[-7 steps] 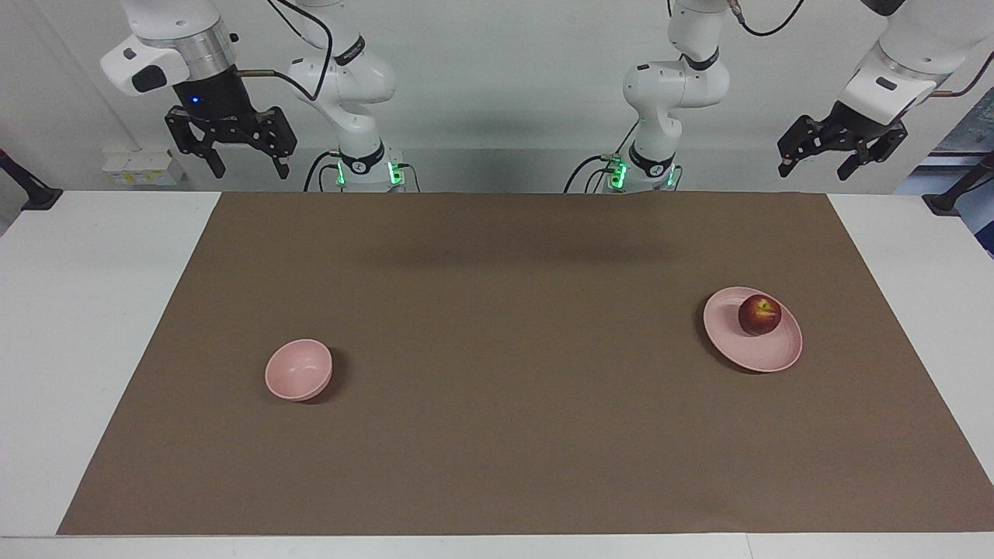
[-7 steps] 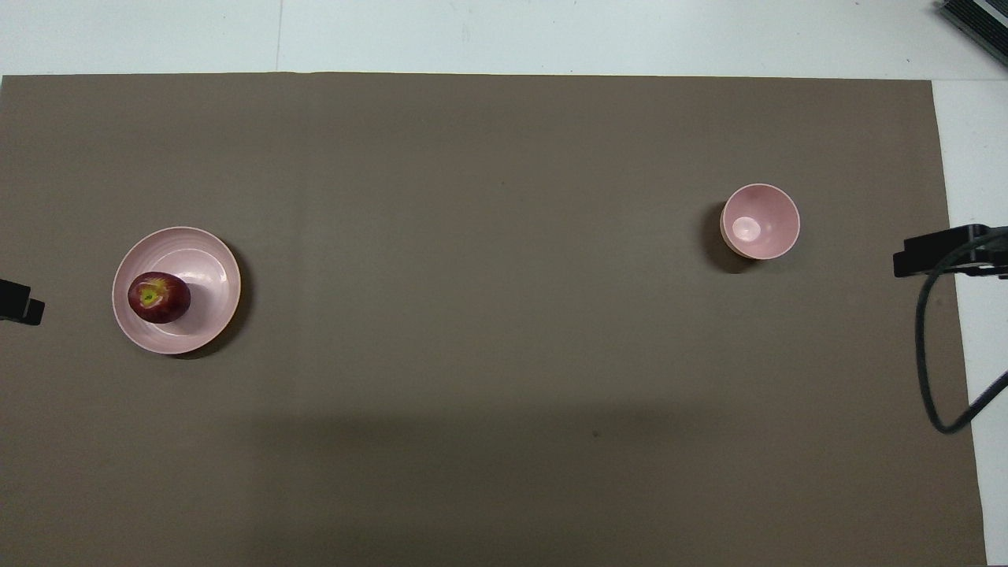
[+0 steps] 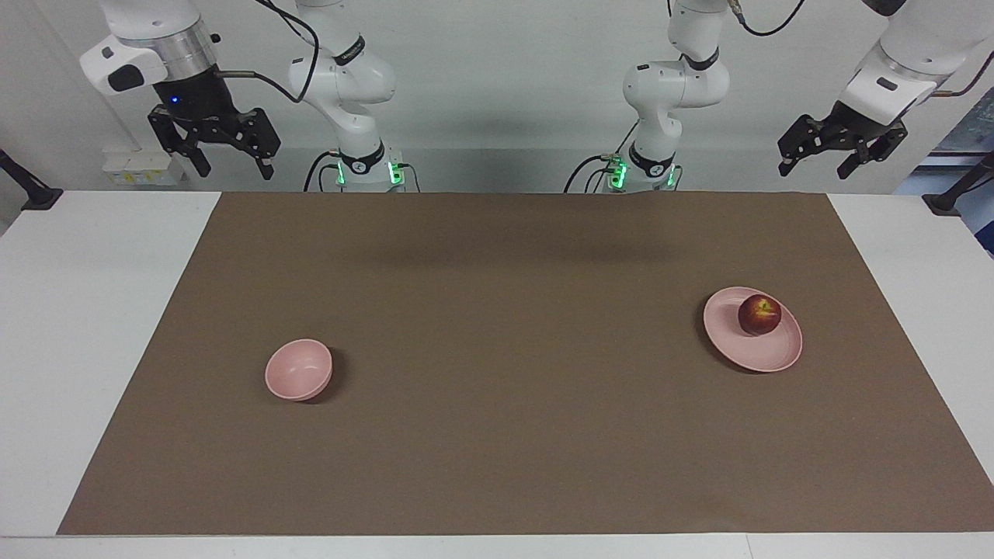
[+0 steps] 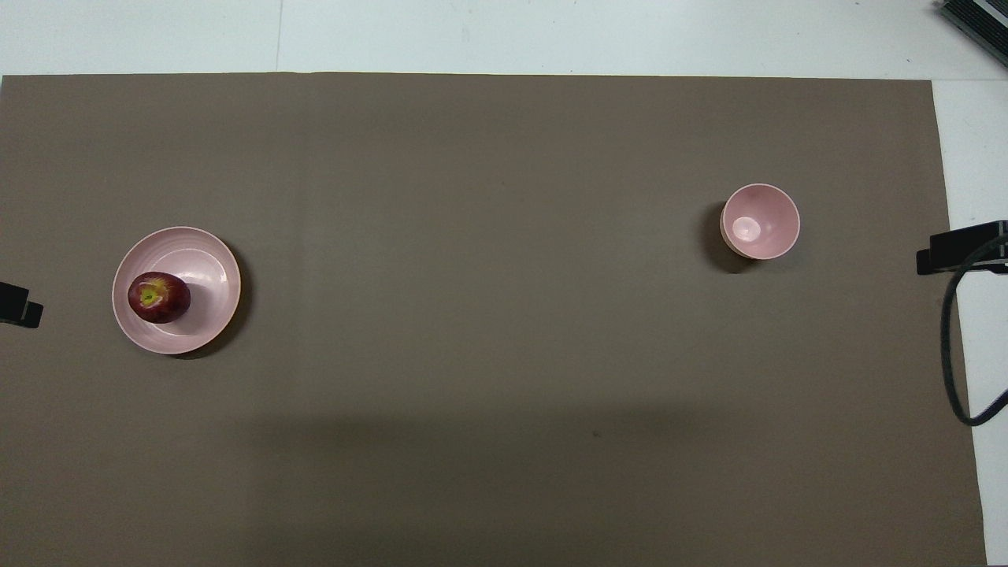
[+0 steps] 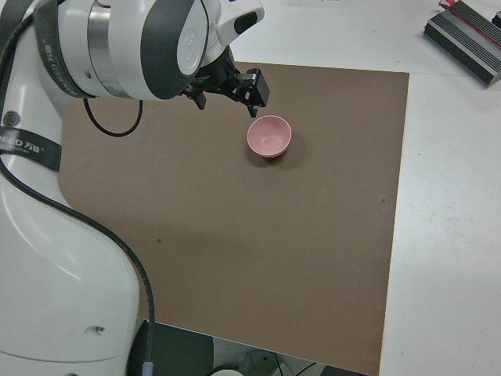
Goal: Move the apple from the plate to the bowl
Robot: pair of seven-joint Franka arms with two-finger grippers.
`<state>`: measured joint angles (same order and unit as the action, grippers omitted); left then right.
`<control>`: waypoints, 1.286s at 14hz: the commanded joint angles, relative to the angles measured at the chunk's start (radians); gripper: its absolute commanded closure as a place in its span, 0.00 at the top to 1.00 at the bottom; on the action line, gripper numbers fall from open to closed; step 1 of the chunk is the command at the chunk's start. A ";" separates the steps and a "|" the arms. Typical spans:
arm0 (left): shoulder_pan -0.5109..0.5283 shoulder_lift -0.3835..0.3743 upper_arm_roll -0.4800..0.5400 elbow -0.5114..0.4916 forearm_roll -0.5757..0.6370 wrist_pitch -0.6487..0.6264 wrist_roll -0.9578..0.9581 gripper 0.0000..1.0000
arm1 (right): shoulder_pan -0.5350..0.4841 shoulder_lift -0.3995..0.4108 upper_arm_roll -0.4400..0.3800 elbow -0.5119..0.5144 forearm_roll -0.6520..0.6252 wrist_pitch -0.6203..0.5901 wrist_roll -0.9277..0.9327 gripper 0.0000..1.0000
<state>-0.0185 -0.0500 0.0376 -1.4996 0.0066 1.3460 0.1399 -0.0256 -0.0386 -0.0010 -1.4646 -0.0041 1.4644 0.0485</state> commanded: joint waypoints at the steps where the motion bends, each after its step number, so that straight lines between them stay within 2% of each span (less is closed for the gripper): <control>1: 0.002 -0.010 0.004 -0.002 -0.008 -0.011 -0.006 1.00 | -0.017 -0.012 0.004 -0.013 0.029 0.005 -0.007 1.00; 14: 0.002 -0.021 0.004 -0.039 -0.008 -0.005 -0.006 1.00 | -0.013 -0.014 0.003 -0.016 0.027 0.005 0.001 1.00; 18: 0.003 -0.019 0.005 -0.048 -0.008 0.045 -0.003 1.00 | -0.013 -0.027 0.004 -0.042 0.027 0.007 -0.004 1.00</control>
<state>-0.0184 -0.0500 0.0400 -1.5139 0.0066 1.3527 0.1390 -0.0312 -0.0391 0.0002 -1.4681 -0.0041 1.4638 0.0485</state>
